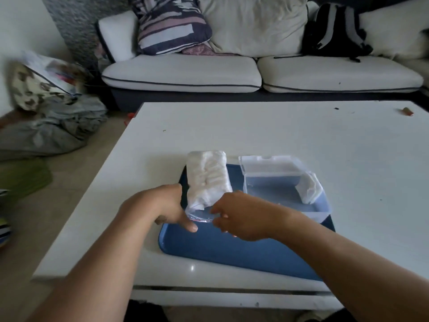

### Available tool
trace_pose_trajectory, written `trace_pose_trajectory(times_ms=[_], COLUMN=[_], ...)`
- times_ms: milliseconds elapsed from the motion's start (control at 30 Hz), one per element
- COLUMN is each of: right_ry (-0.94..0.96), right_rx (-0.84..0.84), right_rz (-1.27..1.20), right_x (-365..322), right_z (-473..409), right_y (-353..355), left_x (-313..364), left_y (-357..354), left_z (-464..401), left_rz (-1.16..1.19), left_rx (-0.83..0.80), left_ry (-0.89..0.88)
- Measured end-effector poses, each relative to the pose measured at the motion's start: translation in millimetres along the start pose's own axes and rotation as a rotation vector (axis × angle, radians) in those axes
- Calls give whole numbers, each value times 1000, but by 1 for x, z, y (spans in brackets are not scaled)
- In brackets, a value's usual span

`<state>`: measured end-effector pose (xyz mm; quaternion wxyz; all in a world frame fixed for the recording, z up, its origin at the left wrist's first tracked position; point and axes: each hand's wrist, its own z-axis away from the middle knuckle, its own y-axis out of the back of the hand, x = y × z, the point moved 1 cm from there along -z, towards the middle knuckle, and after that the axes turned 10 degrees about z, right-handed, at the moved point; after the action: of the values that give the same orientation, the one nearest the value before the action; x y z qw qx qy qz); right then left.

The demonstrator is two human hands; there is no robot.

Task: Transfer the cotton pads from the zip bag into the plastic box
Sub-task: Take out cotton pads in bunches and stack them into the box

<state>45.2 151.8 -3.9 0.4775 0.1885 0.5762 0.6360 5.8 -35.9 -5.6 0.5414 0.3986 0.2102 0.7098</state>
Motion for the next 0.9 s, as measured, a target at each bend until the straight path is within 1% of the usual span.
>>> trace_pose_trajectory(times_ms=[67, 167, 267, 400, 467, 567, 733, 900], right_ry=[-36, -131, -160, -199, -202, -196, -237, -229], right_rx=[67, 213, 309, 427, 466, 476, 537, 540], right_rz=[128, 65, 63, 56, 66, 83, 67, 85], right_x=[1, 4, 2, 3, 3, 2, 0, 0], right_z=[-8, -16, -23, -27, -30, -35, -45, -47], right_y=[-7, -5, -3, 3, 6, 6, 6, 3], left_x=[-1, 1, 4, 8, 11, 15, 17, 16], left_y=[-4, -3, 0, 3, 5, 5, 4, 3], left_z=[-8, -15, -16, -18, -16, -12, -11, -10], left_rz=[-6, -18, 21, 181, 240, 282, 328, 334], left_rx=[64, 160, 273, 395, 455, 537, 580, 531], left_ry=[-42, -89, -137, -225, -260, -291, -299, -287])
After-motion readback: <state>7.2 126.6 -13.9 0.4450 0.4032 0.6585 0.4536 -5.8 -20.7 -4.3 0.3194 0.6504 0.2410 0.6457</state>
